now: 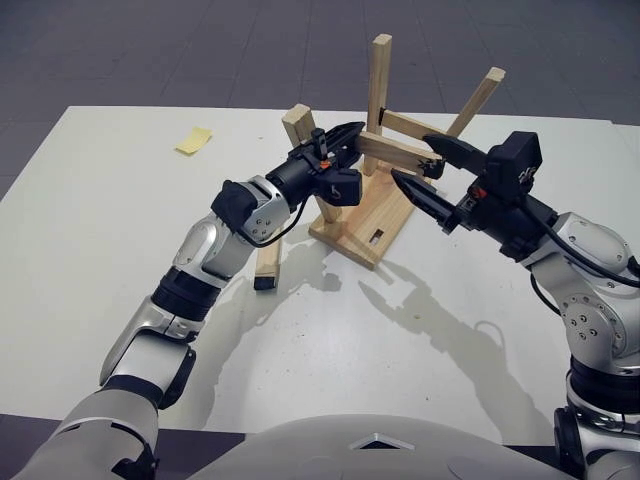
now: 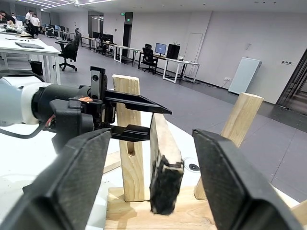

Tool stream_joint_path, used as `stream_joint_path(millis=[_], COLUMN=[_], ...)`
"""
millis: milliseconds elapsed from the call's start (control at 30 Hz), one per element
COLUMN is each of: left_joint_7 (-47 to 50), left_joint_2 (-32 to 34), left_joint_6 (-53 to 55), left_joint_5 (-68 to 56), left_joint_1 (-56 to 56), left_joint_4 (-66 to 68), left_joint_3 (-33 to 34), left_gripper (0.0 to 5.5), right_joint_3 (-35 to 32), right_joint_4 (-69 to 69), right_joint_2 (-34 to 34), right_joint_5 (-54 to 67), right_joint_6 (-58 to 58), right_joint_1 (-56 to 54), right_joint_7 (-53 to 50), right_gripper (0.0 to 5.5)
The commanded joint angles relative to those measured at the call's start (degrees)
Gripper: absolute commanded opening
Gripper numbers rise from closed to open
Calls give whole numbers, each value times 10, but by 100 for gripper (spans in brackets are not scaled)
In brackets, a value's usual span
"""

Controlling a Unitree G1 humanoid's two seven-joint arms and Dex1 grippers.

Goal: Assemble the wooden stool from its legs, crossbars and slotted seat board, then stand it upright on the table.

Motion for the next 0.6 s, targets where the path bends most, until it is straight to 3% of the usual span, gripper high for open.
stream_joint_path(millis=[33, 433, 600], left_joint_7=[2, 7, 13], left_joint_2=[0, 1, -1], left_joint_6=[-1, -1, -2], left_joint_5=[9, 19, 25], left_joint_1=[-2, 1, 2], left_joint_4=[-7, -7, -8], left_joint_3=[0, 1, -1], left_gripper=[132, 132, 132], right_joint_3=[2, 12, 14], right_joint_4=[4, 16, 17], right_joint_2=[-2, -5, -5], right_joint_5=[3, -4, -1], right_joint_6=[9, 17, 22], right_joint_1=[-1, 0, 2], right_joint_7=[-1, -5, -6], right_gripper=[242, 59, 52])
